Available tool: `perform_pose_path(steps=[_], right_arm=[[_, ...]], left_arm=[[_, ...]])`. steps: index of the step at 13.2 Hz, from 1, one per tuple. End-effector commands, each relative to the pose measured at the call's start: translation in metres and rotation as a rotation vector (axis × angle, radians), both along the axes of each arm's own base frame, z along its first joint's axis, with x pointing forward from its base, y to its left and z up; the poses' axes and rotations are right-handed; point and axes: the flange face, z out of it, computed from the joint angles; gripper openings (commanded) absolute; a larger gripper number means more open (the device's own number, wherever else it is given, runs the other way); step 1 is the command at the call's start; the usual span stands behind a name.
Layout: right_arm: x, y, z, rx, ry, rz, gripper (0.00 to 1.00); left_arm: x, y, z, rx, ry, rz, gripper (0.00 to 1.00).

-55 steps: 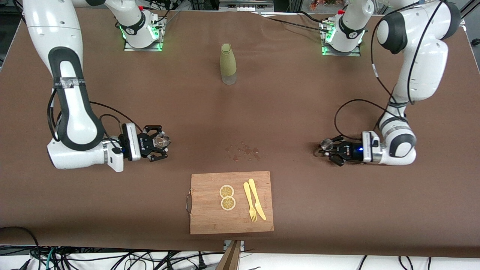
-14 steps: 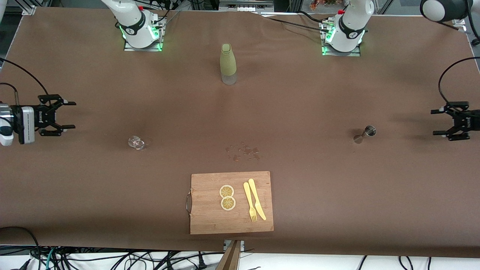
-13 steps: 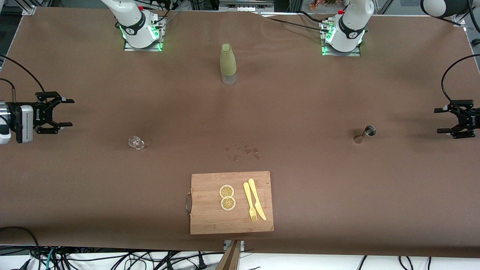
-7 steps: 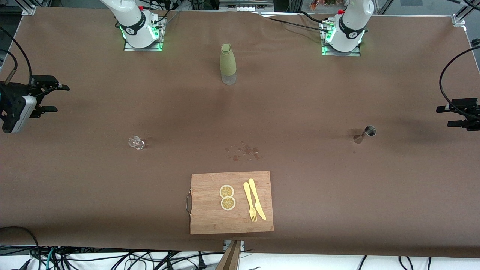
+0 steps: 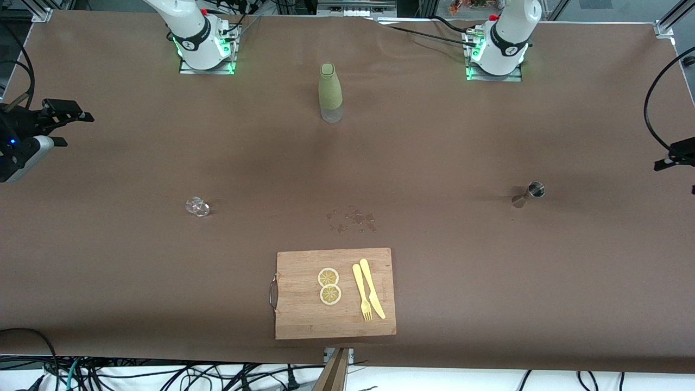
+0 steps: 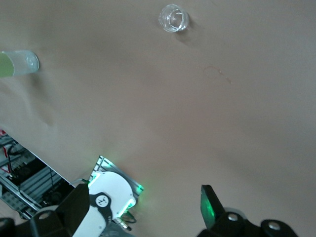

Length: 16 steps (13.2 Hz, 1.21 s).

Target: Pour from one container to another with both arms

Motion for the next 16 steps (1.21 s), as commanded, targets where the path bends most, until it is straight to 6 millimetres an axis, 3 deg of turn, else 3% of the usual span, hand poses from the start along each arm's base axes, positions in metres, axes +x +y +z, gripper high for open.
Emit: perform_pose_path(steps=[1,3,5,6,7,9,11,13,16], right_arm=[[-0.006,0.013,0.012,-0.073,0.023,-0.096,1.00],[-0.005,0.017,0.011,-0.095,0.030,-0.114,1.00],[-0.003,0.038,0.020,-0.220,0.003,-0.137,1.00],[-0.005,0.063,0.028,-0.250,-0.029,-0.140,1.00],[-0.006,0.073,0.030,-0.285,-0.031,-0.152,1.00],[-0.015,0.072,0.035,-0.316,-0.048,-0.232,1.00],[-0.030,0.066,0.042,-0.339,-0.091,-0.436,1.00],[-0.048,0.078,0.050,-0.356,-0.176,-0.564,1.00],[-0.046,0.061,0.057,-0.389,-0.208,-0.612,1.00]], left_arm=[[-0.003,-0.065,0.036,0.104,0.002,0.182,1.00],[-0.009,-0.122,0.053,0.153,0.031,0.366,1.00],[-0.019,-0.155,0.062,0.158,0.048,0.367,1.00],[-0.022,-0.157,0.059,0.160,0.069,0.376,1.00],[-0.023,-0.169,0.058,0.162,0.081,0.389,1.00],[-0.023,-0.174,0.058,0.164,0.087,0.436,1.00],[-0.023,-0.174,0.059,0.161,0.084,0.440,1.00],[-0.022,-0.176,0.057,0.158,0.087,0.435,1.00],[-0.021,-0.177,0.057,0.156,0.085,0.432,1.00]])
